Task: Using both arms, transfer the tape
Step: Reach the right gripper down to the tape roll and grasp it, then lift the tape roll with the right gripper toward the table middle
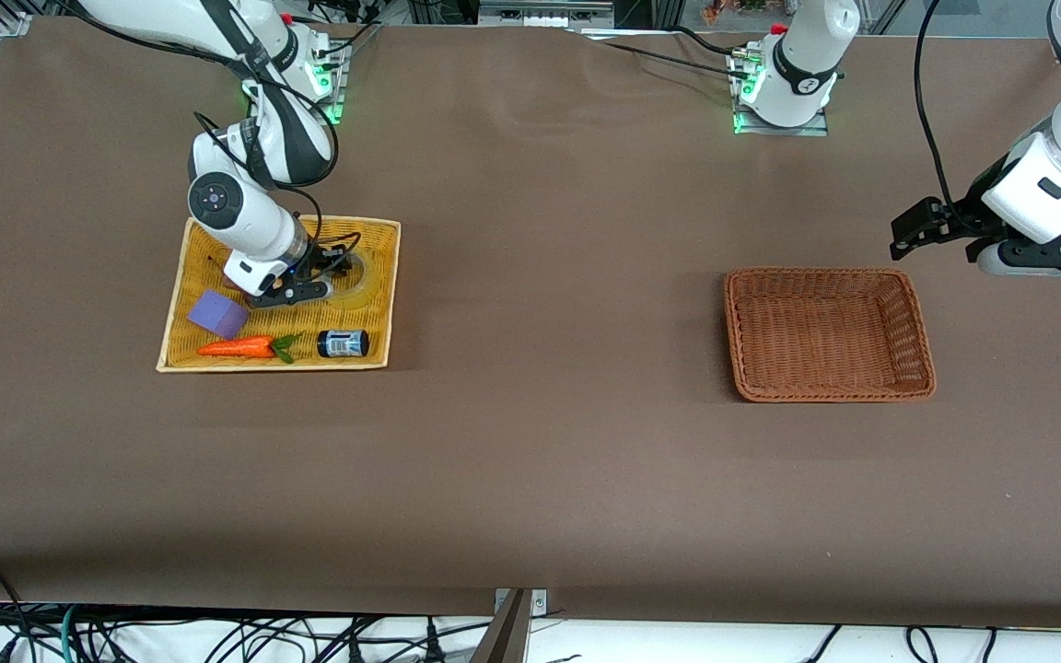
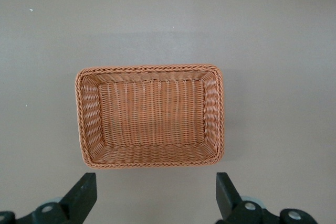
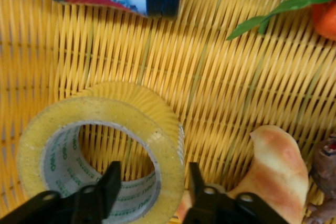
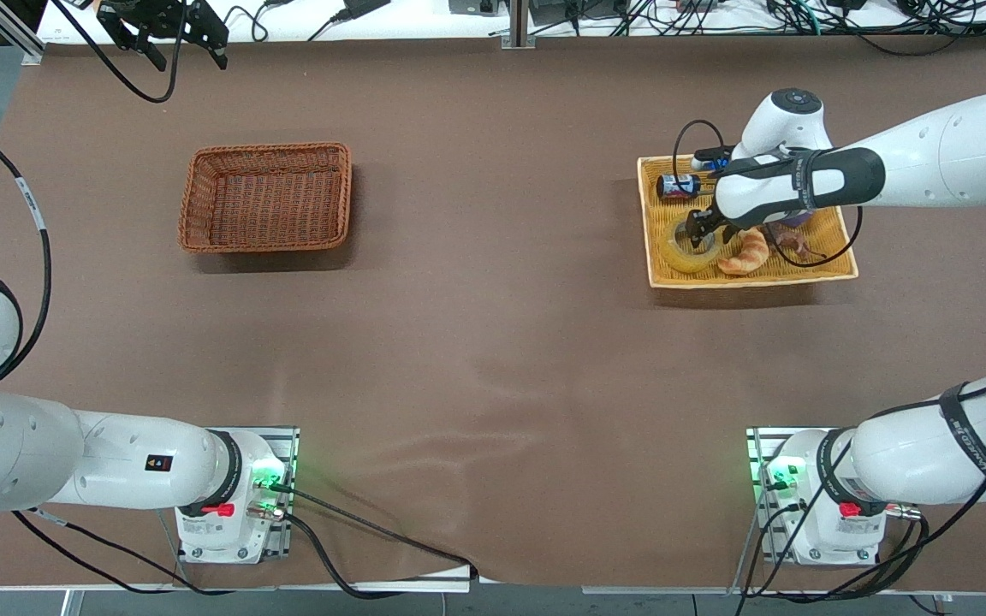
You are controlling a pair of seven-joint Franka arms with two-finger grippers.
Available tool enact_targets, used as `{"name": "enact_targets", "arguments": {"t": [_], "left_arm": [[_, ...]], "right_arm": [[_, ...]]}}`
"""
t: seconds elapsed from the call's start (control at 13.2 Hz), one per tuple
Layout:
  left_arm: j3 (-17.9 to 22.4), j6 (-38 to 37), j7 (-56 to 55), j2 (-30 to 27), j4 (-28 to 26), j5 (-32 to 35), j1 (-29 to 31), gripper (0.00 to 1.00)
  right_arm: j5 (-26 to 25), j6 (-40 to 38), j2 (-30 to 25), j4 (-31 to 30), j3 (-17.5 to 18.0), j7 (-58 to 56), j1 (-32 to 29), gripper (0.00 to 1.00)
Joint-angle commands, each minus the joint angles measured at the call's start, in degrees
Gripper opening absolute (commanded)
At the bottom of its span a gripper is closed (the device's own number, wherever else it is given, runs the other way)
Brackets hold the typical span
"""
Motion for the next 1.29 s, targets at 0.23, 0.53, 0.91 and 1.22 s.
{"name": "enact_targets", "arguments": {"t": [0.23, 0.53, 0.91, 1.22], "left_arm": [[-0.16, -1.07, 0.92, 0.42, 1.25, -1.04, 0.32, 1.00], [-0.25, -1.16, 0.92, 0.42, 1.25, -1.04, 0.32, 1.00], [-0.16, -1.07, 0.92, 0.42, 1.25, -1.13, 0.32, 1.00], [-0.25, -1.16, 0.92, 0.42, 1.25, -1.13, 0.32, 1.00]], "right_arm": [[-0.07, -0.74, -1.27, 2.47, 0.02, -1.86, -0.46, 0.00], [-0.25, -12.56, -1.80, 11.76, 0.11, -1.51, -0.46, 0.00], [0.10, -26.49, 2.75, 28.39, 1.52, 7.77, 6.80, 0.00], [0.02, -25.71, 11.71, 37.44, 1.52, 27.88, 19.19, 0.00]]}}
